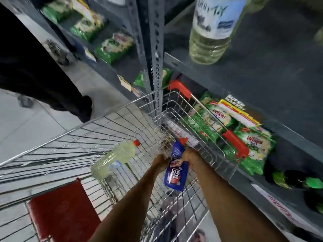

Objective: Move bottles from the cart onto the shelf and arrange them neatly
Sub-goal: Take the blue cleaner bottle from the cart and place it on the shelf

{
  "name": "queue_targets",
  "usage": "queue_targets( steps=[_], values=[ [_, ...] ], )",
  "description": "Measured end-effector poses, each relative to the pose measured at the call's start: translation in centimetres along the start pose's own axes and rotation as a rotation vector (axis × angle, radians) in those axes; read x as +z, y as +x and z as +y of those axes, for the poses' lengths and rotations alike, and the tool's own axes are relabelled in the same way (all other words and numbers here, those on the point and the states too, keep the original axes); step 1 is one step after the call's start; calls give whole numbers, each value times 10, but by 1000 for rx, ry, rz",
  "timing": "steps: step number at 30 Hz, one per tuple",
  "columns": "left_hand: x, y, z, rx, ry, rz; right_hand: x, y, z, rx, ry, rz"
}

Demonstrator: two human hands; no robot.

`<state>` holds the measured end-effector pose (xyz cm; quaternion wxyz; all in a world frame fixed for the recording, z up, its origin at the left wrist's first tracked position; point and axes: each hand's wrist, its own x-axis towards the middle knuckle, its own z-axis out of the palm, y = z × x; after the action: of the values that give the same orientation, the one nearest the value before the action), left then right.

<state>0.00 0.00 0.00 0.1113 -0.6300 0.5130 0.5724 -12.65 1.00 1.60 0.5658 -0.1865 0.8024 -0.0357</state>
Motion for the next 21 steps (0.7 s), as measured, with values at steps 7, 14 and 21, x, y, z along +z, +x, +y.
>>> queue_targets(
  steps=[7,14,21],
  values=[
    [14,19,-20,-100,-318,-77,8,5,6,124,23,-15],
    [1,-8,-17,-70,-500,-85,-3,-21,-6,157,163,-57],
    [-29,-97,41,138,-652,52,-46,-96,-13,-233,104,100]
  ],
)
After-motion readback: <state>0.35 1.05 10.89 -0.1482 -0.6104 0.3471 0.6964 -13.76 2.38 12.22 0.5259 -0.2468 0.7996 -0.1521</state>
